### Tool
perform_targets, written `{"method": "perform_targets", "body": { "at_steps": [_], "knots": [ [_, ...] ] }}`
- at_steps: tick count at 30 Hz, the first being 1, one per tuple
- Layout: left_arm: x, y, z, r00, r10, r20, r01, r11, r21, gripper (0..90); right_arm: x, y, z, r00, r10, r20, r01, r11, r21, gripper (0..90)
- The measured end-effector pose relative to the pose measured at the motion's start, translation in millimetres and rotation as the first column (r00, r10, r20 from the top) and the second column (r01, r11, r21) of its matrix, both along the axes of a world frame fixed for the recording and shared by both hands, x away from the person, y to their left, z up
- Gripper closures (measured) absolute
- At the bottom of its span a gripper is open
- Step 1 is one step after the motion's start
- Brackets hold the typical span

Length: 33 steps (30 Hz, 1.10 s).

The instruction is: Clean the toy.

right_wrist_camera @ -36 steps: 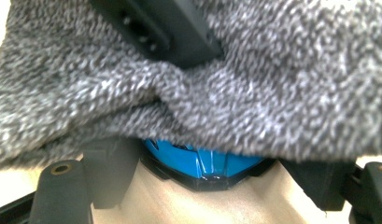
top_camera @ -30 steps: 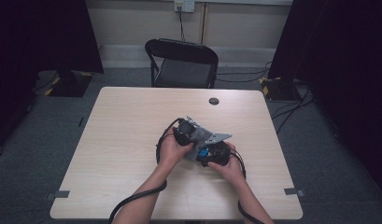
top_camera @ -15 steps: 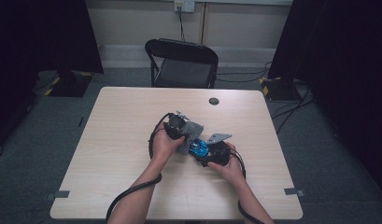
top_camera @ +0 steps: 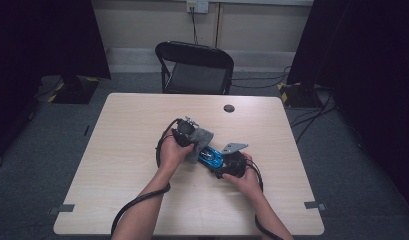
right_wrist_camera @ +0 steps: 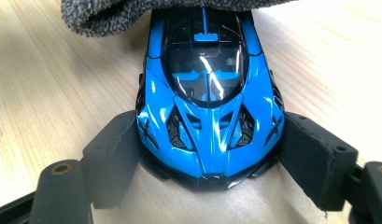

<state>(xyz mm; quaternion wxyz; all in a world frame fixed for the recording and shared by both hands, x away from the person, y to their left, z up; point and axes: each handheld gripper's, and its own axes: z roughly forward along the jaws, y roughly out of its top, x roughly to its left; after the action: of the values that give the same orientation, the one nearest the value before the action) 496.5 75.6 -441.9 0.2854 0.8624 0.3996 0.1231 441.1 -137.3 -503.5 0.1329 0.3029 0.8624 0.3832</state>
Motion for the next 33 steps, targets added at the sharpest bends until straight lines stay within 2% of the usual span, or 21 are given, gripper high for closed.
{"method": "perform_targets", "body": {
  "at_steps": [20, 25, 30, 33],
  "knots": [
    [10.3, 25.8, -0.5, 0.9980, 0.060, -0.018, -0.060, 0.9979, -0.024, 73.6, 0.1, 0.1, -0.1, 1.0000, 0.000, -0.001, 0.000, 1.0000, 0.001, 23.2],
    [10.7, 31.8, -0.7, 0.9967, 0.080, -0.017, -0.080, 0.9963, -0.031, 73.5, 0.0, 0.0, -0.1, 1.0000, 0.000, 0.000, 0.000, 1.0000, 0.001, 23.1],
    [9.8, 38.7, 1.6, 0.9956, 0.093, -0.011, -0.093, 0.9955, -0.016, 73.6, 0.0, 0.0, -0.1, 1.0000, 0.000, -0.001, 0.000, 1.0000, 0.001, 23.2],
    [7.6, 42.5, 2.8, 0.9950, 0.100, -0.009, -0.100, 0.9946, -0.028, 73.6, 0.0, 0.1, 0.0, 1.0000, 0.000, -0.002, 0.000, 1.0000, 0.002, 23.2]
  ]
}}
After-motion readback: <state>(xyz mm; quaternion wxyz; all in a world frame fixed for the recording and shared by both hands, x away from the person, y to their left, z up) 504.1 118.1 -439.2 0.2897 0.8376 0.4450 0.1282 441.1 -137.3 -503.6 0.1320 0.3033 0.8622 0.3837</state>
